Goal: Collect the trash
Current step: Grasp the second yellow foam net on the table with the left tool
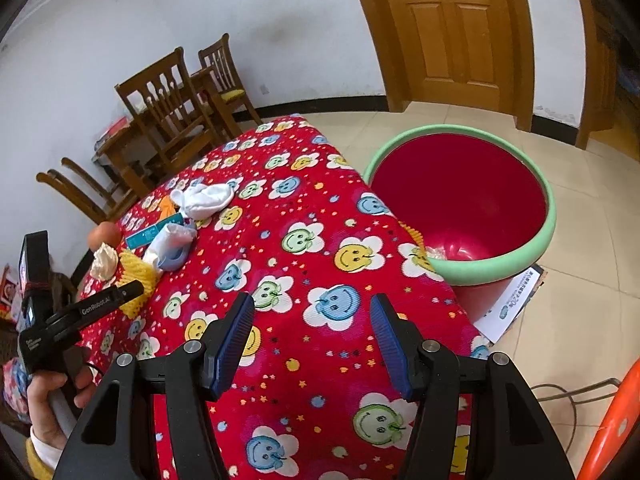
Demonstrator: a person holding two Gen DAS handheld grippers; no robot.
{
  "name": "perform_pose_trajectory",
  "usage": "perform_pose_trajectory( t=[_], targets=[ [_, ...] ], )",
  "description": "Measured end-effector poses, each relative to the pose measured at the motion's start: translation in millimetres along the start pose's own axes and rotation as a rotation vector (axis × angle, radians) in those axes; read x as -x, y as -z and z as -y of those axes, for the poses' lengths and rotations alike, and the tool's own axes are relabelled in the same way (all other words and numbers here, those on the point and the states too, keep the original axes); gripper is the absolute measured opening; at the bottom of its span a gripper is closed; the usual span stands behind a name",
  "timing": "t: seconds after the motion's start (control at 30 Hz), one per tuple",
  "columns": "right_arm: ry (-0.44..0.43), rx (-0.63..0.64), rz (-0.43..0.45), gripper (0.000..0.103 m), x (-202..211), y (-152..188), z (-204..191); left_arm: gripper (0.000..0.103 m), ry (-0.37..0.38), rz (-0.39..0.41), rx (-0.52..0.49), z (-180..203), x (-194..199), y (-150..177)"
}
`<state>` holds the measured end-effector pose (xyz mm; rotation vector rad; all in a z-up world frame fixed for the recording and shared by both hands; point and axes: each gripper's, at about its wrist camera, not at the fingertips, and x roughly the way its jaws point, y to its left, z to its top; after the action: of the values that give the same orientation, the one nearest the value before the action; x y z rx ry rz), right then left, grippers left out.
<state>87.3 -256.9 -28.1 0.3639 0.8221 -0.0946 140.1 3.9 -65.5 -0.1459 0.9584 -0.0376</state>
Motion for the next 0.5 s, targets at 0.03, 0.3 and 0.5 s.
perform_pose_trajectory(
  t=[0.03, 0.3, 0.5],
  targets=[
    [-0.001, 0.002, -0.003, 0.062, -1, 0, -1, 0.045, 0.008, -0.001, 0.000, 0, 0, 1],
    [-0.020, 0.038, -0.030, 0.062, -9, 4, -19, 0.022, 0.109, -0.002, 0.026, -3, 3, 6],
    [-0.029, 0.074, -0.036, 0.062, -12, 3, -34, 0.020, 0.141, 0.036, 0.051, -12, 24, 8]
  ],
)
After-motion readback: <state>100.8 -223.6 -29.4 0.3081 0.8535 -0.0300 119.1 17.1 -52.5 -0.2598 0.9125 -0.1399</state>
